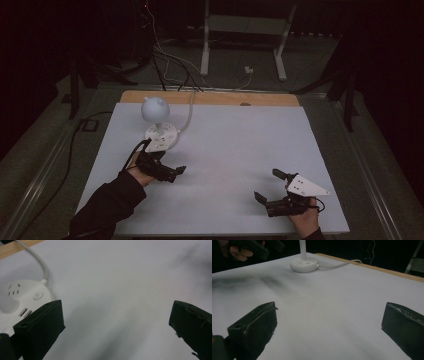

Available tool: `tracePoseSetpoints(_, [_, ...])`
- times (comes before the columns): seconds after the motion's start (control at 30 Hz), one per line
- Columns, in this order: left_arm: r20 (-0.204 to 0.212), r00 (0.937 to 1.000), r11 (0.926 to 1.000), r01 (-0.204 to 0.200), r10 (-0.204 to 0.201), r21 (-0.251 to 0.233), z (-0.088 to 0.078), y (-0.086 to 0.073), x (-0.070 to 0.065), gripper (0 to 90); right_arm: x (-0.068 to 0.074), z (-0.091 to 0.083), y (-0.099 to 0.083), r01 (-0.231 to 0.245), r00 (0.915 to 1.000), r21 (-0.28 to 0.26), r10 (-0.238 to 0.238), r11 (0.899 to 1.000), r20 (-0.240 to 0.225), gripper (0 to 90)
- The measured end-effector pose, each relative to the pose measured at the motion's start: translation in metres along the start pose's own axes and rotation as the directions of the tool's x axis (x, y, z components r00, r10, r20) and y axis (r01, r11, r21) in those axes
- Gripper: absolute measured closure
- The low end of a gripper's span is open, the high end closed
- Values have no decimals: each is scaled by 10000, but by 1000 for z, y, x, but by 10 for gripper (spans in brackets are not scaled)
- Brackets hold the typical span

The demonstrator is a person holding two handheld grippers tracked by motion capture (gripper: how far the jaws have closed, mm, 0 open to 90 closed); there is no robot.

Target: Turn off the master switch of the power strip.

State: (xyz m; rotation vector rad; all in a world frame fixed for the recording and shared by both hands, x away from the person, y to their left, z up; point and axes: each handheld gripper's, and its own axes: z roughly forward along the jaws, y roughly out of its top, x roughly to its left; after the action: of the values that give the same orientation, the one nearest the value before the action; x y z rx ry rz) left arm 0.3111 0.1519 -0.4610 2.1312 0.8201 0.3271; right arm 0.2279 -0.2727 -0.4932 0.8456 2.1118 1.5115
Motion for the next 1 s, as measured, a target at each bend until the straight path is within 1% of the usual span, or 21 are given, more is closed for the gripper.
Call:
tracePoseSetpoints(0.07, [-14,10000,10000,44,-44,21,-4,-5,1,4,0,0,0,-7,10000,8,7,10000,4,0])
tracePoseSetpoints(0.17, [10,10000,10000,-18,18,25,-9,-11,1,4,0,0,0,34,10000,11,-34,10000,10,0])
tracePoseSetpoints(0.23, [39,10000,9999,10,-10,110,-12,-16,0,4,0,0,0,31,10000,9,-31,10000,13,0])
tracePoseSetpoints(0.33, [-25,10000,9997,-74,74,219,-16,-22,-2,4,0,0,0,57,10000,16,-57,10000,23,0])
tracePoseSetpoints(0.57, [57,10000,9995,24,-25,324,-25,-39,-5,4,1,0,0,96,9999,52,-97,9999,49,0])
tracePoseSetpoints(0.67, [6,10000,9994,8,-8,349,-29,-46,-5,4,1,0,0,115,9999,77,-116,9999,54,0])
tracePoseSetpoints(0.93, [-171,9996,9995,223,-220,200,-38,-68,-4,4,1,0,0,117,9999,100,-117,9999,43,0])
tracePoseSetpoints(1.0, [-269,9996,9998,112,-107,190,-40,-74,-4,4,1,0,0,121,9999,121,-121,9999,45,0])
